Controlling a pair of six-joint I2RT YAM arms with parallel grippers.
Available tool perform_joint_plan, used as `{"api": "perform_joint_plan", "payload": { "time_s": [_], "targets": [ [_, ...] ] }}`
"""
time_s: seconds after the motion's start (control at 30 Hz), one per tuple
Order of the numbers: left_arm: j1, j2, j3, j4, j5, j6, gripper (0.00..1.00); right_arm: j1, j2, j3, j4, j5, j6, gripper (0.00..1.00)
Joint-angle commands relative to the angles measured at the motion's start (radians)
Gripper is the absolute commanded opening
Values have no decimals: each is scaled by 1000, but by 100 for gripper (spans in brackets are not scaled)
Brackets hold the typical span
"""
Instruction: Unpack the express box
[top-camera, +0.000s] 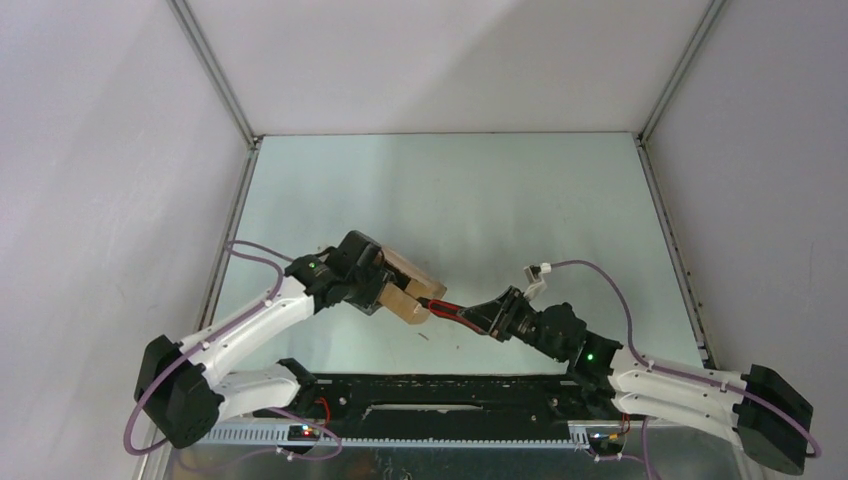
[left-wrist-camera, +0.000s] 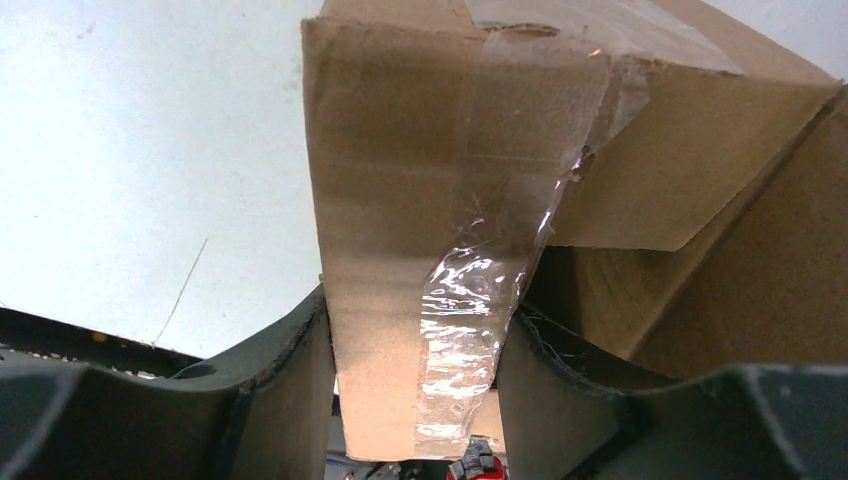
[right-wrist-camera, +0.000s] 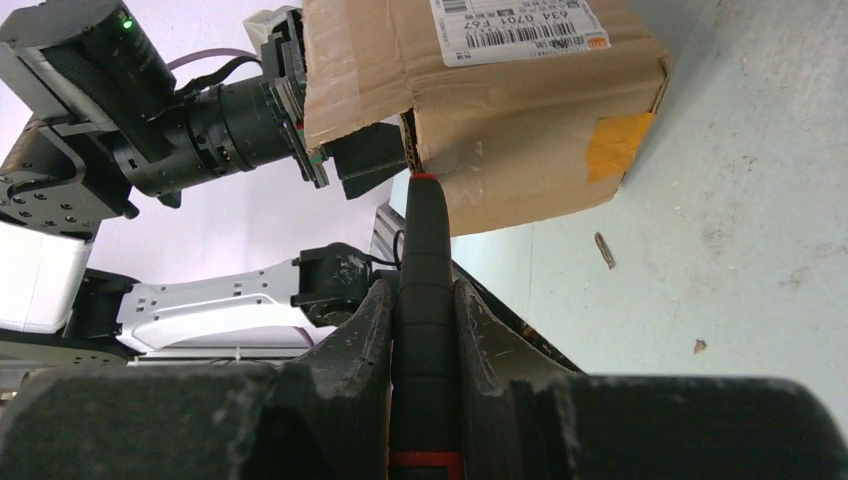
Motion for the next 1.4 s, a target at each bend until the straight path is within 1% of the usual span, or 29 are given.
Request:
{"api": "perform_joint_plan", "payload": {
  "time_s": [0.0,0.17,0.23,0.37,0.47,0.63,0.8,1.37],
  "targets": [
    [-12,-59,22,245,-75,-130,0,84,91,35,26,-124,32,0],
    [-19,-66,23,244,-95,-130,0,94,158,35,70,-131,43,0],
    [-4,-83,8,234,-108,-124,0,78,137,23,54,-137,43,0],
    [67,-107,-17,205,-85,-75,0,44,50,7,-32,-148,28,0],
    [83,-118,-35,210,-56,-60,0,15,-8,0,-78,-160,13,0],
    [85,-101,-25,190,-32,-43,0,-10,-42,-2,-117,-173,-4,0],
    [97,-124,-38,183,-50,-28,0,-20,-79,-27,-129,-177,6,0],
    [101,-114,-46,179,-72,8,0,-40,-140,-36,-163,-201,12,0]
  ]
}}
